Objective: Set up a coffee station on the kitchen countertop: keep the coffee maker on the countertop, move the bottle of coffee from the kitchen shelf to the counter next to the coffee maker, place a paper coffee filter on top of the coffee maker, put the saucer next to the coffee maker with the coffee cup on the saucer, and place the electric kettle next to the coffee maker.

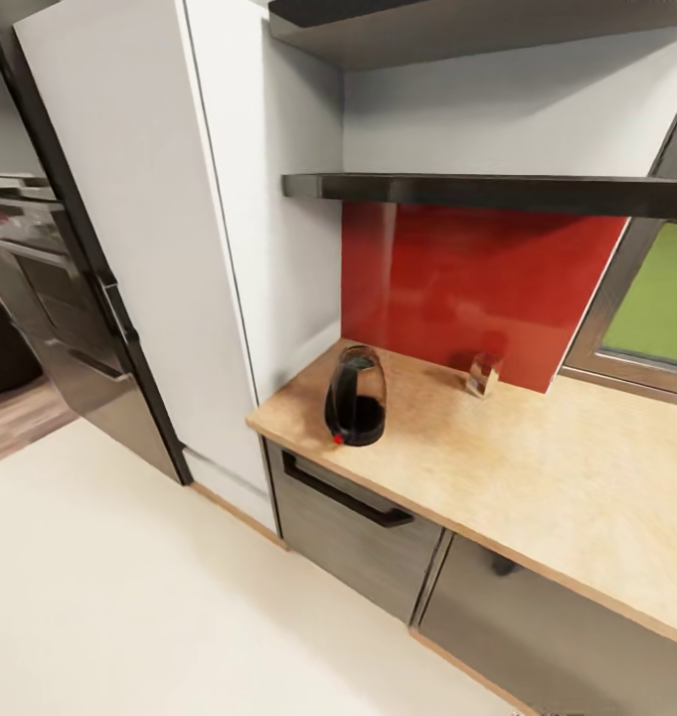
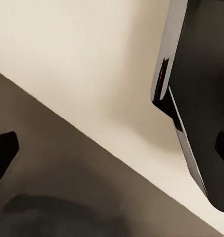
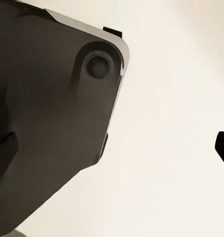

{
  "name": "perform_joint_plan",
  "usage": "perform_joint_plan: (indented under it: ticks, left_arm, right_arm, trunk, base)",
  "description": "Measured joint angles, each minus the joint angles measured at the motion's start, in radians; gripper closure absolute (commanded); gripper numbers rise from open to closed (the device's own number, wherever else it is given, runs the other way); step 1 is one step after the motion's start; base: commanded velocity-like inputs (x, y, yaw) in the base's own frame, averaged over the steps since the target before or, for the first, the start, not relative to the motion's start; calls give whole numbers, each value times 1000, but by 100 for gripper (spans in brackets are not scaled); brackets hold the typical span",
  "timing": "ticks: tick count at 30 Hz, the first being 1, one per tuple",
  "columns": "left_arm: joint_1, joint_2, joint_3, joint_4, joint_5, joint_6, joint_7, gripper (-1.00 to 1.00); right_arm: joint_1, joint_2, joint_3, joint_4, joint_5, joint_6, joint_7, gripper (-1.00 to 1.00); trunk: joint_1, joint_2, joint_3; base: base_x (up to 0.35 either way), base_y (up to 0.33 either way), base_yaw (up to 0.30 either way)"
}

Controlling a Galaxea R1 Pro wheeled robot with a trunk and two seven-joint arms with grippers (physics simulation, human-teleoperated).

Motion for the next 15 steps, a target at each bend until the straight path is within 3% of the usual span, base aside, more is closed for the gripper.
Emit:
perform_joint_plan:
  ticks: [10, 15]
  left_arm:
    - [-1, -1, 2, -1, 0, 0, 2, -100]
    - [-1, -3, 3, -1, 0, 0, 2, -100]
  right_arm:
    - [0, 0, 0, 0, 0, -1, 0, -100]
    - [0, 7, 0, -1, 0, -3, 0, -100]
  trunk:
    - [0, 0, 0]
    - [0, 0, 0]
  base:
    - [29, 330, -266]
    - [11, 333, -97]
